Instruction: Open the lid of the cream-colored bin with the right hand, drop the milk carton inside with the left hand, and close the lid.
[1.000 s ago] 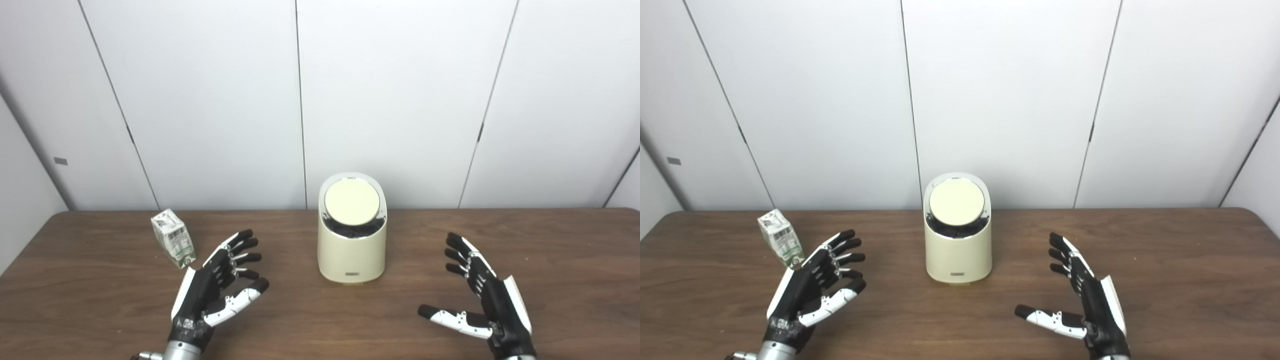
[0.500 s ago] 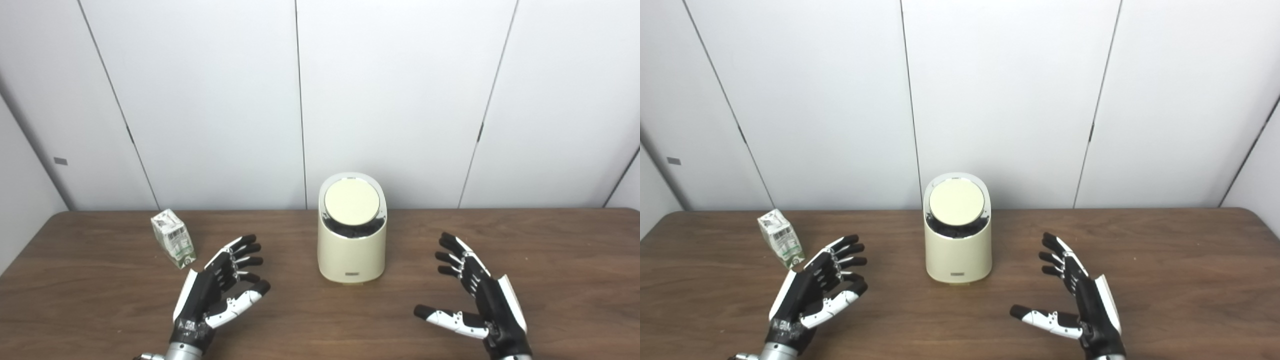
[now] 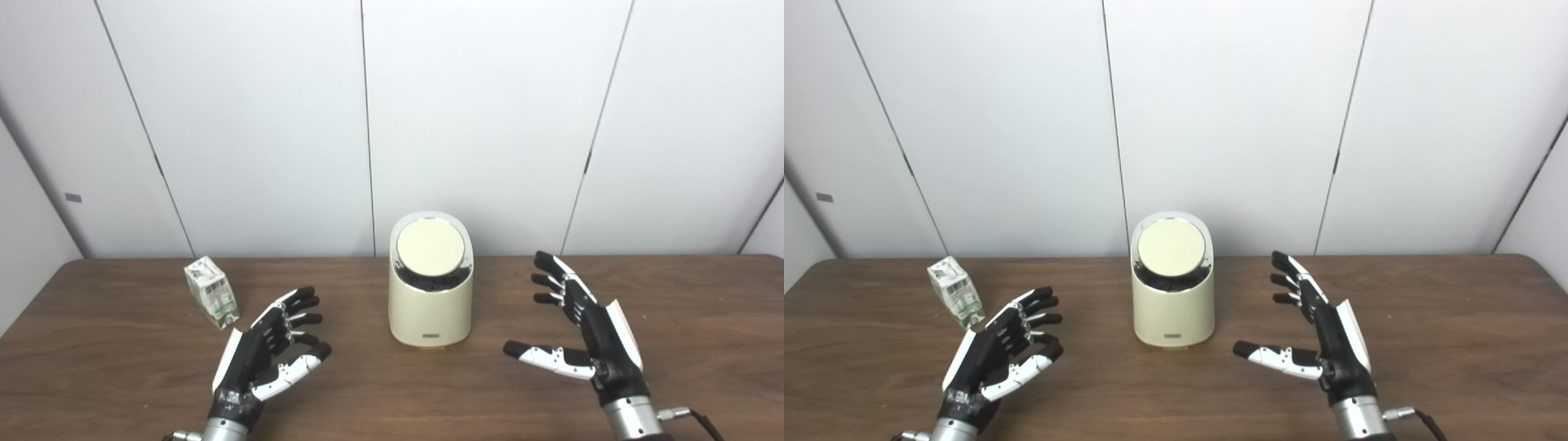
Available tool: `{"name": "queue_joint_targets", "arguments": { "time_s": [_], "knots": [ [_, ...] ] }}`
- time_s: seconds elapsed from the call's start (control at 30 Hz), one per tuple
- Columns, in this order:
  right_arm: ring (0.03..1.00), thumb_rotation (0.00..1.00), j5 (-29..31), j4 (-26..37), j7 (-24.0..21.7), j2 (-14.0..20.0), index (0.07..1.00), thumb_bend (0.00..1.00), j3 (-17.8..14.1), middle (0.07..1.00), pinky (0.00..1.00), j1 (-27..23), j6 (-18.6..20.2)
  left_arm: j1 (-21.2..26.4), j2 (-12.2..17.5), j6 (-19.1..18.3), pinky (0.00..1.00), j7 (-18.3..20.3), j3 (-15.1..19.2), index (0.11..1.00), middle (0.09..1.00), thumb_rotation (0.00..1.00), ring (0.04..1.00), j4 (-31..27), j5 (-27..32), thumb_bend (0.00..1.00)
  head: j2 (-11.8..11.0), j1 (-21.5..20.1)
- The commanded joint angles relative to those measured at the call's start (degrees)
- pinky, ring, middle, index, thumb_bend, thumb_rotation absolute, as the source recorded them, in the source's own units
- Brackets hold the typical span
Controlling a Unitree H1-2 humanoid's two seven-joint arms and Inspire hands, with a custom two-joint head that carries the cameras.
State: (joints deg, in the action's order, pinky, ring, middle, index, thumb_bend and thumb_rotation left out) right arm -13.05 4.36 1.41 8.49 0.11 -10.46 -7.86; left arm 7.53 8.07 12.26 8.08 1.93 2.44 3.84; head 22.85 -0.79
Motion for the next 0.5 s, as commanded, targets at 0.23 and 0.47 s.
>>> {"name": "queue_joint_targets", "arguments": {
  "time_s": [0.23,0.47],
  "knots": [
    [0.830,0.33,-3.4,1.8,0.3,0.7,0.878,0.82,0.3,0.877,0.73,-5.9,3.9,2.3,0.3,2.5,0.61,0.0,-0.2,0.874,0.824,0.25,0.747,-0.2,0.0,0.72,-0.1,-0.1],
    [0.833,0.35,-5.7,1.1,-0.4,0.8,0.877,0.83,1.1,0.877,0.72,-10.4,8.6,2.3,0.1,2.2,0.61,-0.1,-0.5,0.880,0.829,0.24,0.747,-0.3,-0.2,0.70,0.0,-0.1]
  ]
}}
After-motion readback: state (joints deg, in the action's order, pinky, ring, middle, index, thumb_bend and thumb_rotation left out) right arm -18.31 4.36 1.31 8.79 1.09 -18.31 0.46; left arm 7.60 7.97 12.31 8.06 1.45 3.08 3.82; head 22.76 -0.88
